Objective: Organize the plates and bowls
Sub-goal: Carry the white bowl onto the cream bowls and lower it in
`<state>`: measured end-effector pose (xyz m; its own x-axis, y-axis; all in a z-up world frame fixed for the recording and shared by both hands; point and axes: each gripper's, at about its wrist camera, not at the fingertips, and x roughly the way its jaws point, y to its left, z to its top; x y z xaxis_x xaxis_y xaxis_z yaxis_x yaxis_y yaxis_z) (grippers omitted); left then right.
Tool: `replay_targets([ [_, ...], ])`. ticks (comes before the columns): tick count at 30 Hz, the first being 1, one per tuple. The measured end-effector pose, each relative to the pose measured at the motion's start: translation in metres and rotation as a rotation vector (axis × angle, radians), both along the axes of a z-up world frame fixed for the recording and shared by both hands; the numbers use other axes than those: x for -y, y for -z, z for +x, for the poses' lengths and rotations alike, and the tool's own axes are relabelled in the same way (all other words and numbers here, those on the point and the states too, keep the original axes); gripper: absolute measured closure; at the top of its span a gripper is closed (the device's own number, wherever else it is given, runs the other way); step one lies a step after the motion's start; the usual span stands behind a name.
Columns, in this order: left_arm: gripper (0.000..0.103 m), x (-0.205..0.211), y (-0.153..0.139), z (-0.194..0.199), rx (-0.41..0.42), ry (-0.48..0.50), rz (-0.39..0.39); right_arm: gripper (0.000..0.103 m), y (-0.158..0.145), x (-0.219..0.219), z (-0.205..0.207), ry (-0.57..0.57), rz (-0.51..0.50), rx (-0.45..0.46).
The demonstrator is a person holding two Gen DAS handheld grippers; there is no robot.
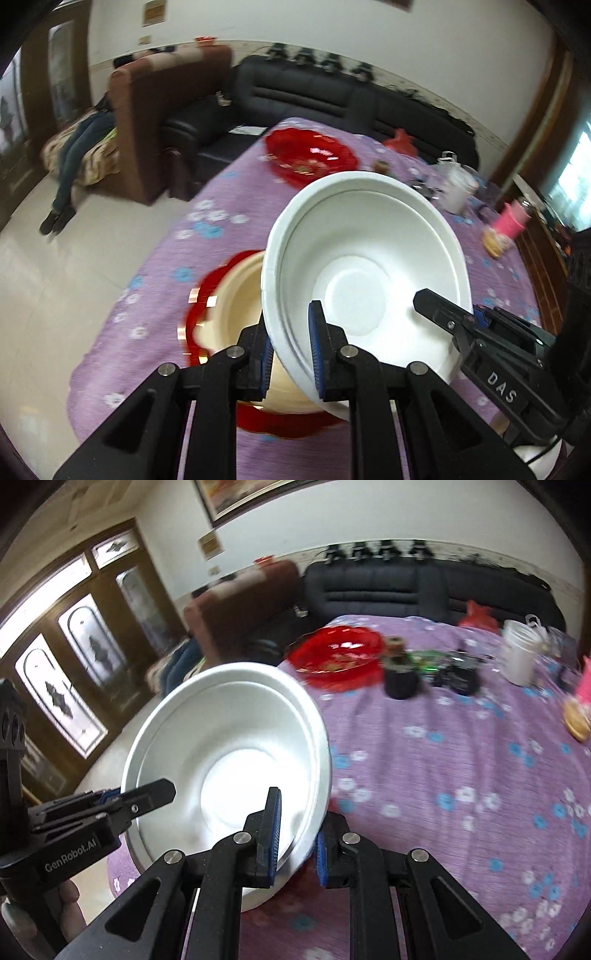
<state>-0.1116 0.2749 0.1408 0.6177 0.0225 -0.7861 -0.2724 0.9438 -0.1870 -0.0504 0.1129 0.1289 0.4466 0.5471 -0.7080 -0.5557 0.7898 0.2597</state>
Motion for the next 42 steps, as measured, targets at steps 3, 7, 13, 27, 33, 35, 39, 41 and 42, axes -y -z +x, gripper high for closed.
replay_targets([
  [3,0.087,-0.019,0.017,0.001,-0.031,-0.025,0.001,0.085,0.011,-0.016,0.0,-0.012,-0.035,-0.003],
  [7,0.087,-0.025,0.033,0.004,-0.052,-0.028,-0.005,0.085,0.024,-0.026,0.006,-0.017,-0.061,-0.033],
  [13,0.079,-0.023,0.036,0.001,-0.04,-0.037,0.039,0.084,0.034,-0.033,0.005,-0.026,-0.084,-0.039],
  [27,0.048,-0.017,0.033,-0.012,0.009,-0.082,0.174,0.084,0.037,-0.04,-0.003,-0.034,-0.1,0.03],
  [33,0.029,-0.015,0.024,-0.021,0.05,-0.135,0.247,0.071,0.036,-0.039,-0.008,-0.036,-0.066,0.063],
  [35,0.027,-0.014,0.022,-0.025,0.059,-0.144,0.264,0.064,0.035,-0.04,-0.009,-0.037,-0.055,0.073],
  [39,0.024,-0.013,0.017,-0.033,0.079,-0.162,0.308,0.053,0.03,-0.04,-0.015,-0.029,-0.05,0.115],
  [41,0.023,-0.012,0.015,-0.037,0.087,-0.167,0.318,0.05,0.028,-0.04,-0.018,-0.027,-0.051,0.131],
  [42,0.023,-0.012,0.015,-0.038,0.088,-0.169,0.317,0.049,0.026,-0.039,-0.02,-0.025,-0.048,0.14],
])
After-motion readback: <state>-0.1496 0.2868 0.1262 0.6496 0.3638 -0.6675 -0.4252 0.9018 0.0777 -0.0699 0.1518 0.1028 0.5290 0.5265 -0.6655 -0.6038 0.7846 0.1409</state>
